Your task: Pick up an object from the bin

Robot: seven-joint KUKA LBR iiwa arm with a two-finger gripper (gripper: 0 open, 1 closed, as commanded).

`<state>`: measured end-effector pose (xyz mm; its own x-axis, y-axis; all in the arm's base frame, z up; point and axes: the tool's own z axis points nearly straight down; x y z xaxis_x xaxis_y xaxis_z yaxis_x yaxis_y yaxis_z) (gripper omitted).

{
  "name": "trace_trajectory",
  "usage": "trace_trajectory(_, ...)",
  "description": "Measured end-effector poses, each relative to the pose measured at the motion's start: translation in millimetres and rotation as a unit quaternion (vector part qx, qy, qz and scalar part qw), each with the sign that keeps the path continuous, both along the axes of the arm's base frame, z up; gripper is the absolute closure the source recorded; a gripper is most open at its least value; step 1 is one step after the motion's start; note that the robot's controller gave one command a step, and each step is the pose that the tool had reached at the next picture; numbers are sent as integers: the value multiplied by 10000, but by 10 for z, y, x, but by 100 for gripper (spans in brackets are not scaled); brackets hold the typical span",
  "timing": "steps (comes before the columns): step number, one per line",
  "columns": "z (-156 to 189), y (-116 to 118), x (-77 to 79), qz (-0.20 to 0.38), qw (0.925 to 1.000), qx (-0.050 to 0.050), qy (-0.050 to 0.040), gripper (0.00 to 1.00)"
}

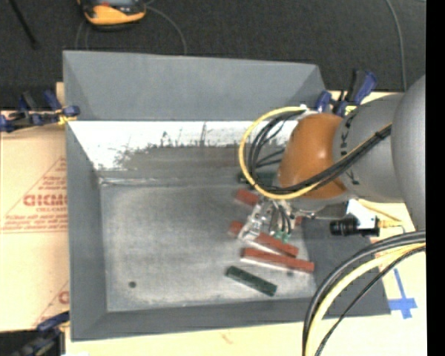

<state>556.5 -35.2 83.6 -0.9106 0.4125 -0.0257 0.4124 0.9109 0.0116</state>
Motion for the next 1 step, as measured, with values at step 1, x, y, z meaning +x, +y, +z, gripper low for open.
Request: trace_trajectory(1,1331,286,177,-35,9999,-1,119,100)
